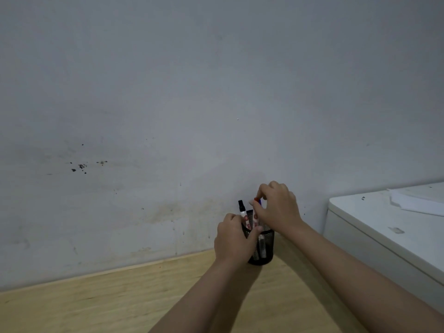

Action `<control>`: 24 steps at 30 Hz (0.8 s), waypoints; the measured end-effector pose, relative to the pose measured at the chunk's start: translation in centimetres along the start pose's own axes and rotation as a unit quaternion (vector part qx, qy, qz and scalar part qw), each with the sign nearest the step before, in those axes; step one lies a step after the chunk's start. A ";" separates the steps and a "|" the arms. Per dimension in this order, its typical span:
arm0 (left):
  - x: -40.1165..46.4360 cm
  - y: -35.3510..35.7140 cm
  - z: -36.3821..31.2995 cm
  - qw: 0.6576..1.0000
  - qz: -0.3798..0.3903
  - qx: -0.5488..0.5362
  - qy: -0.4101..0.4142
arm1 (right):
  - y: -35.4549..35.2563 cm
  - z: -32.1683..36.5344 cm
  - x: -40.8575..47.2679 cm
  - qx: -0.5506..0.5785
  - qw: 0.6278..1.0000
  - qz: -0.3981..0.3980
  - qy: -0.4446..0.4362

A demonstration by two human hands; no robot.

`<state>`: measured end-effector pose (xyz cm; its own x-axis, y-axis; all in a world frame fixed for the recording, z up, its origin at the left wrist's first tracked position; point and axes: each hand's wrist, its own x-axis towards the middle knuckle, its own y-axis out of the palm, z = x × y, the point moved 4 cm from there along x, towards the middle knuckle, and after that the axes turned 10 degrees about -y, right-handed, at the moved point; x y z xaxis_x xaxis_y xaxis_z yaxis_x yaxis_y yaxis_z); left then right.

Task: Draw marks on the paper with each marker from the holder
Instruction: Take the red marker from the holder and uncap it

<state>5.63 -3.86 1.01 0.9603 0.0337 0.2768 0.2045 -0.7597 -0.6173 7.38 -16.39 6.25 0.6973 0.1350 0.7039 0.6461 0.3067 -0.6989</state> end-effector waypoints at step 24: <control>-16.4 -17.5 -1.1 0.901 0.141 -0.396 -0.108 | -13.1 14.6 -14.1 0.464 0.856 -0.138 0.182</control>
<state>-13.89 8.18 8.10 0.9850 -0.1722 -0.0114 -0.1702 -0.9801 0.1022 -15.43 -8.56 7.32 0.7175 -0.3149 0.6213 0.3952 0.9185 0.0092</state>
